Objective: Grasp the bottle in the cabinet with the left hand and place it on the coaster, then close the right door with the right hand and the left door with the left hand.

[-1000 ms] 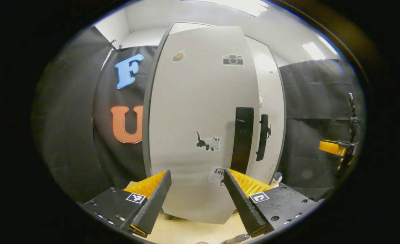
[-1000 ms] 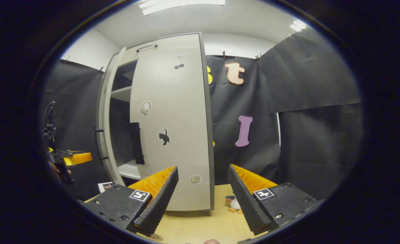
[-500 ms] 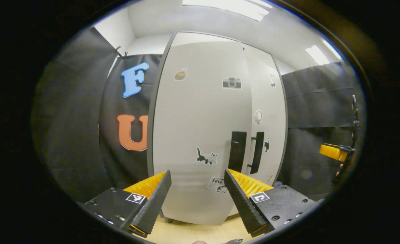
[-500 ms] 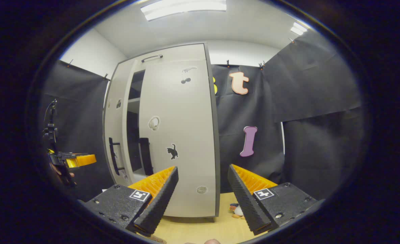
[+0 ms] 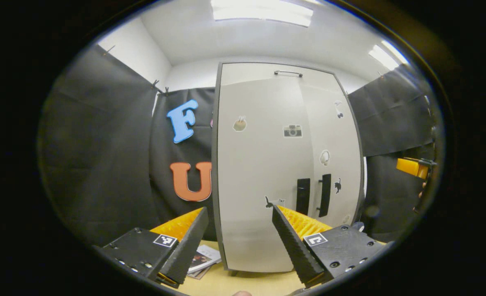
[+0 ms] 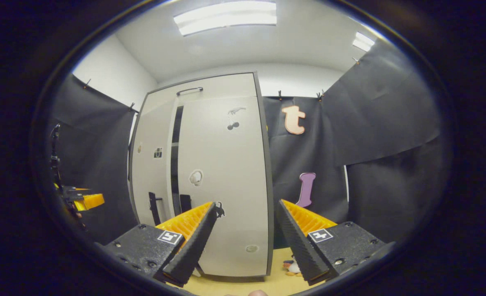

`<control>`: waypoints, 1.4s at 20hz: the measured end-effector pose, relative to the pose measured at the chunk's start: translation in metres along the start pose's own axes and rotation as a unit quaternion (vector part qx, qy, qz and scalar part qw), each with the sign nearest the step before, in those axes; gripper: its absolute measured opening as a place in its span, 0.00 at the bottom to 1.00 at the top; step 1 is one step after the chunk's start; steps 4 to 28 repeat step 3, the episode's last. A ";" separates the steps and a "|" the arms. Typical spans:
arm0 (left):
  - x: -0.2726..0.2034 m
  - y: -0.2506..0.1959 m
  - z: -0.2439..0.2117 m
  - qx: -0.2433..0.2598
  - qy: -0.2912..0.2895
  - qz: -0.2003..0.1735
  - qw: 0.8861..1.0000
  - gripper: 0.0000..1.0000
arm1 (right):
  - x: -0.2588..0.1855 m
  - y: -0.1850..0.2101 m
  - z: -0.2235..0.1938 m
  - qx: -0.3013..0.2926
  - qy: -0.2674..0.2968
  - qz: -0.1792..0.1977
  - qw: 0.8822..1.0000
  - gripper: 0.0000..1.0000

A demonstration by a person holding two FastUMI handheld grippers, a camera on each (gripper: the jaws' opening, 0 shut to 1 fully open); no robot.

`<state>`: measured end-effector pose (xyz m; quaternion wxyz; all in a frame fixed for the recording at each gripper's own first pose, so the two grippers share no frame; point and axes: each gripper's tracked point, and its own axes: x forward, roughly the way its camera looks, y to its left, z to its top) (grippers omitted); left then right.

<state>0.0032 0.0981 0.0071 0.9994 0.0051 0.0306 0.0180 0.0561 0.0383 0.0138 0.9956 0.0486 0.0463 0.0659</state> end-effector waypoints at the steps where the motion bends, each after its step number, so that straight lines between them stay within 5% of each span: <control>1: -0.005 0.004 0.001 0.001 -0.001 0.006 1.000 1.00 | 0.000 -0.001 0.003 -0.002 -0.003 -0.004 1.000 0.96; 28: -0.016 0.008 0.002 -0.001 -0.002 0.012 1.000 1.00 | -0.002 0.006 0.005 -0.010 -0.005 -0.001 1.000 0.96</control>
